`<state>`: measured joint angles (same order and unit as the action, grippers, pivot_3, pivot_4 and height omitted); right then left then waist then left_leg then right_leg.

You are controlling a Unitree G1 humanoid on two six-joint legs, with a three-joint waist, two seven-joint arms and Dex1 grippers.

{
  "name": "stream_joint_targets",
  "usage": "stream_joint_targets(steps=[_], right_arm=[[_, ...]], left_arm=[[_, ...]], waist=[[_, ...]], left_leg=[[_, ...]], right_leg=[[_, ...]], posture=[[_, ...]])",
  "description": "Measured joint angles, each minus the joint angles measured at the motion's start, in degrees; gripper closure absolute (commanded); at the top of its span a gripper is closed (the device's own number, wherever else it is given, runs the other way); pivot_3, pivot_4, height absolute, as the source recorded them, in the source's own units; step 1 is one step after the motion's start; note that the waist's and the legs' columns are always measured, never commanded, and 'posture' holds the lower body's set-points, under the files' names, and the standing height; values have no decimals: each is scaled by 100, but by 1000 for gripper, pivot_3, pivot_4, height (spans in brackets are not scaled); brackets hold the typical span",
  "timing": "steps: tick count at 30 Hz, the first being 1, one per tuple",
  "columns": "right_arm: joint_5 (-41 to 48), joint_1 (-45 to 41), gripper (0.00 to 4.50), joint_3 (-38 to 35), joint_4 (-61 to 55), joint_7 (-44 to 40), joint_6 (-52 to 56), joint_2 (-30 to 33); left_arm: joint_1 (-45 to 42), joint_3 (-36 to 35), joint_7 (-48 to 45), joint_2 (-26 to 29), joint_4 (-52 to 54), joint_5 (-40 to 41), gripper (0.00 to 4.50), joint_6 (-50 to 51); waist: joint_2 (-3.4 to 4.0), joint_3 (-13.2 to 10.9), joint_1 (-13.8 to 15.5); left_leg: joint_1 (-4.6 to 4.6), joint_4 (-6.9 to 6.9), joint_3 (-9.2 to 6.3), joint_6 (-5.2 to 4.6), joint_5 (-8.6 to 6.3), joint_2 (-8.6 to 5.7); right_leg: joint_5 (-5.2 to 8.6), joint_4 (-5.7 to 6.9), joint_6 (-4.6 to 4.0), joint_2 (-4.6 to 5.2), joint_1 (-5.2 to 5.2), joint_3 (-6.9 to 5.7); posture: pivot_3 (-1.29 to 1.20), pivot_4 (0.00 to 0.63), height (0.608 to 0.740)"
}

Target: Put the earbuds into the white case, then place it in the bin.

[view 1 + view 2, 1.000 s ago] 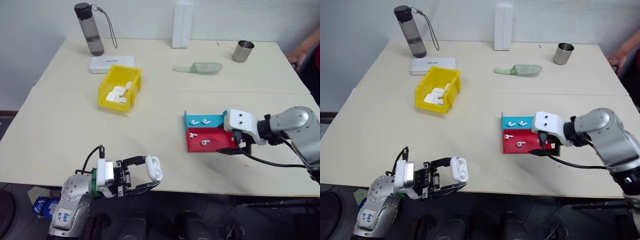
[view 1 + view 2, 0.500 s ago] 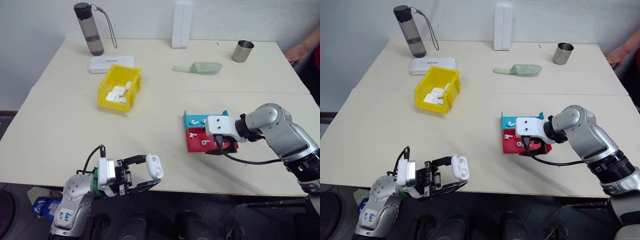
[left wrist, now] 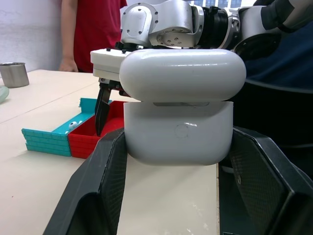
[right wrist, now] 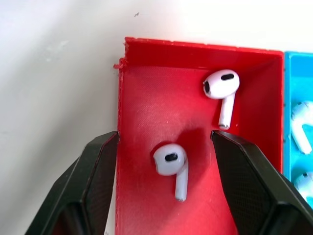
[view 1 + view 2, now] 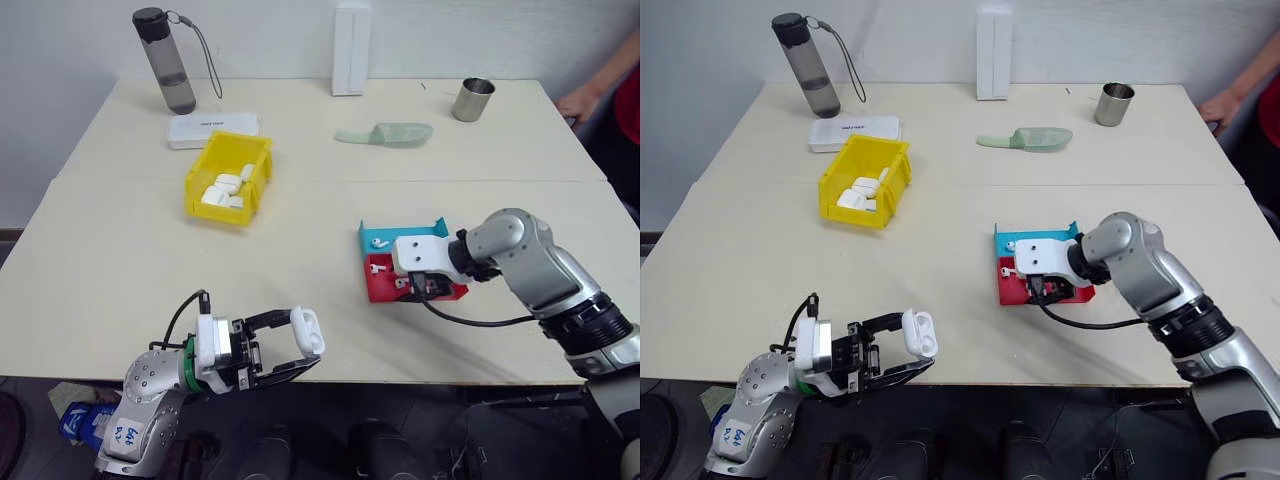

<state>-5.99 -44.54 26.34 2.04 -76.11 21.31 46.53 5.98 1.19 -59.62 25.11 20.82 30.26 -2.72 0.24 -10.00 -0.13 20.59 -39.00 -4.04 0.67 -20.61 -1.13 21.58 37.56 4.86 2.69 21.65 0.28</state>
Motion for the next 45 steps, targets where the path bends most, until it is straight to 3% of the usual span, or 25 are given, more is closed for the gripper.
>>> stream_joint_targets(steps=[14,19,45], right_arm=[[-199,-50,1554,5,214,-282,-79,7],[-195,-51,2783,4,314,-313,-244,-14],[-202,-71,2783,1,409,-334,-357,-27]], left_arm=[[98,0,27,41,93,0,1765,20],[98,-1,69,41,94,0,1765,20],[189,2,134,43,104,0,1765,18]], waist=[[0,0,4],[0,0,2],[0,0,-3]], left_leg=[[0,1,0,0,0,0],[0,0,-1,0,0,0],[-3,-1,0,1,0,0]], right_leg=[[0,-1,0,1,0,0],[0,-1,0,1,-1,0],[0,-1,0,1,-3,1]], posture=[[0,150,740],[0,150,740],[0,150,740]])
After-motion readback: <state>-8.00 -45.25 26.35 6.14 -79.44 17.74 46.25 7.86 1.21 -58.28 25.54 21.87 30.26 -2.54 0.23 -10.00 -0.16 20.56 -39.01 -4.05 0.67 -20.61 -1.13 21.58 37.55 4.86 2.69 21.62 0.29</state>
